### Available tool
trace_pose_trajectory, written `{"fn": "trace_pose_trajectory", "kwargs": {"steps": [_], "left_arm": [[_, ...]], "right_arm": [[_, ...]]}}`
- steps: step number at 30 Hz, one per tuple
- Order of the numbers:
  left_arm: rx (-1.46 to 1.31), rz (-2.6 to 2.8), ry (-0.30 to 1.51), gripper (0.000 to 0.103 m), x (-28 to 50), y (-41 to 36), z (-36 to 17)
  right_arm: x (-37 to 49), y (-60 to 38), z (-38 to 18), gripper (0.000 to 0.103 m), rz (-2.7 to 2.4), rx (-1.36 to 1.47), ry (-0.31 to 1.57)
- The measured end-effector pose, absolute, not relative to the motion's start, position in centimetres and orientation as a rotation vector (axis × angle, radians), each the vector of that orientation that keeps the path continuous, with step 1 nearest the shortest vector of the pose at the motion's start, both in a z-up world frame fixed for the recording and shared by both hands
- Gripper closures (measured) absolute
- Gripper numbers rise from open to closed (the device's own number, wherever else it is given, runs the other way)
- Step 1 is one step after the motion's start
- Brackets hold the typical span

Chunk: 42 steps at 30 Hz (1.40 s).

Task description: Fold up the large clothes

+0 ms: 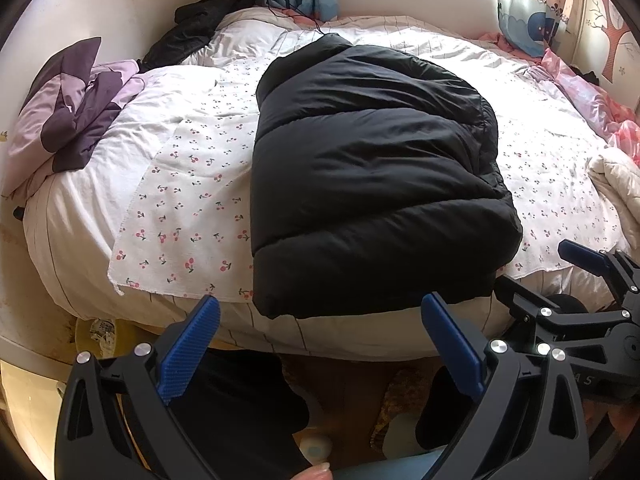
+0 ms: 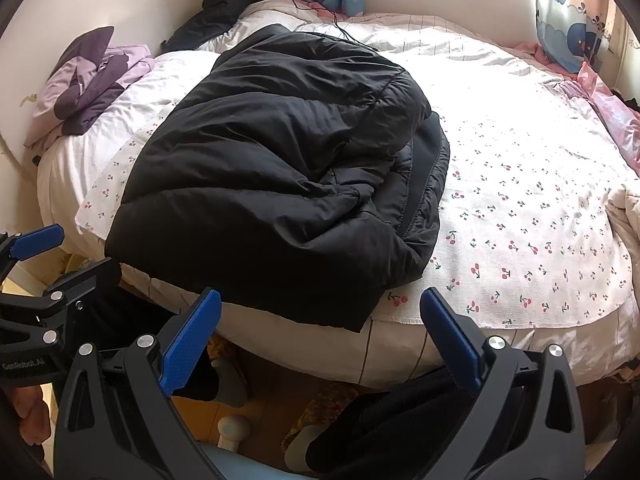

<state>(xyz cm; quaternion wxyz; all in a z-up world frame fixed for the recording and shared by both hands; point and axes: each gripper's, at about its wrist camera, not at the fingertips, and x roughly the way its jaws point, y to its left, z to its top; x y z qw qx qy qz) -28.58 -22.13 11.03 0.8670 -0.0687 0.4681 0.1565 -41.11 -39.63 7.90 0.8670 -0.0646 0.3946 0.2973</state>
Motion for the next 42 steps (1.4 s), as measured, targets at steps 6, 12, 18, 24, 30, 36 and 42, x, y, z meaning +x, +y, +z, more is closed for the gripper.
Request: {"fn": "trace_pose_trajectory", "kwargs": {"steps": [6, 12, 18, 24, 30, 36, 42], "left_arm": [[-0.122, 0.340, 0.975, 0.007, -28.2, -22.3, 11.0], [-0.126, 0.331, 0.973, 0.007, -27.9, -22.1, 10.9], [-0.140, 0.314, 0.971, 0.007, -27.6, -22.0, 10.8], [-0.157, 0.300, 0.972, 0.007, -27.4, -21.9, 10.6], [-0.180, 0.288, 0.970, 0.007, -27.7, -21.8, 10.7], [-0.179, 0.300, 0.968, 0.007, -28.1, -21.8, 10.9], [-0.167, 0.324, 0.962, 0.007, -28.7, -21.7, 11.2]], "right_arm": [[-40.8, -39.4, 7.9, 0.007, 0.622, -0.139, 0.827], [-40.3, -39.1, 7.7, 0.007, 0.620, -0.144, 0.833], [-39.9, -38.8, 7.6, 0.007, 0.617, -0.151, 0.838], [-39.9, -38.5, 7.6, 0.007, 0.613, -0.156, 0.842], [-40.1, -38.4, 7.8, 0.007, 0.611, -0.162, 0.837], [-40.6, -38.4, 8.1, 0.007, 0.606, -0.167, 0.824], [-41.0, -38.7, 8.3, 0.007, 0.605, -0.166, 0.815]]}}
